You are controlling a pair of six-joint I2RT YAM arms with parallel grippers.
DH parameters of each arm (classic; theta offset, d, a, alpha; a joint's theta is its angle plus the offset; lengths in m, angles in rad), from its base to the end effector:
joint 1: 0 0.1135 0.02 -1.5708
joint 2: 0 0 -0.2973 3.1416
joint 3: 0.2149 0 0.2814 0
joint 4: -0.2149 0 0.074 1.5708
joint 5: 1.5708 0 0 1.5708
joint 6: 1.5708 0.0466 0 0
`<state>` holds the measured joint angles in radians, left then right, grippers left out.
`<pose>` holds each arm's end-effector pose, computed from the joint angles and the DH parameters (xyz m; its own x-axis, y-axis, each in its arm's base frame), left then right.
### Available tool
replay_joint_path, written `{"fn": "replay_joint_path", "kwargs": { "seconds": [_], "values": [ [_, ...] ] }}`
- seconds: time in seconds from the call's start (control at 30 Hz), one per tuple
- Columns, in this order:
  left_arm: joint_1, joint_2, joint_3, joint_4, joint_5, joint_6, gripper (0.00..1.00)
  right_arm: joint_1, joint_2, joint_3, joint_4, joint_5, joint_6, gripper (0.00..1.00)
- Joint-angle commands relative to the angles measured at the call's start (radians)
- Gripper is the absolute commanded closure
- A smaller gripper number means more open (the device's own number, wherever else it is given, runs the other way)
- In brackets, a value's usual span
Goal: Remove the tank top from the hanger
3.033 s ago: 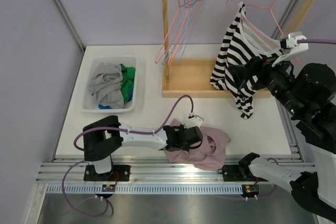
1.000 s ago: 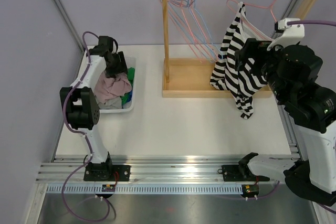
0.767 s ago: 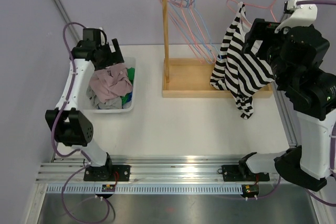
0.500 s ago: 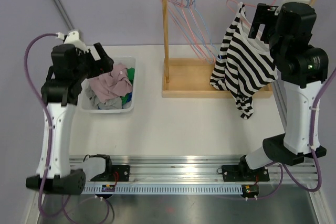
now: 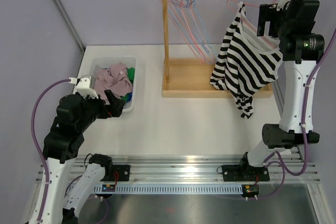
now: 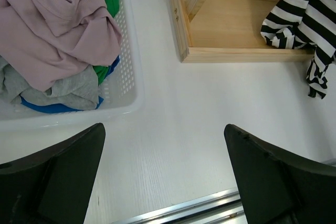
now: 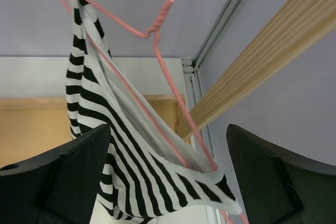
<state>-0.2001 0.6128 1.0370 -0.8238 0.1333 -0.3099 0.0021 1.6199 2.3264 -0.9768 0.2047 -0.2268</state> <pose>0.1099 -0.0286 0.4056 -0.4598 -0.2151 -0.8616 0.1856 0.9255 -0.3302 0.3201 -0.0088 0.6026 -0.3038 -0.2208 -0.9268 0.1288 0.9543 -0.2696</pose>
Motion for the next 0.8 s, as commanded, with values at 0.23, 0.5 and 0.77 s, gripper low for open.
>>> {"fn": "replay_joint_path", "kwargs": {
  "seconds": [0.23,0.5,0.77],
  "values": [
    [-0.133,-0.012,-0.008,0.046,-0.040,0.037,0.01,-0.113,0.087,-0.010,0.030,-0.336,-0.028,0.09],
    [-0.139,0.011,-0.034,0.066,-0.031,0.037,0.01,-0.113,0.087,-0.009,0.003,-0.425,0.021,0.45],
    [-0.139,0.047,-0.045,0.080,-0.003,0.034,0.01,-0.035,0.060,-0.050,0.000,-0.366,0.050,0.69]
  ]
}}
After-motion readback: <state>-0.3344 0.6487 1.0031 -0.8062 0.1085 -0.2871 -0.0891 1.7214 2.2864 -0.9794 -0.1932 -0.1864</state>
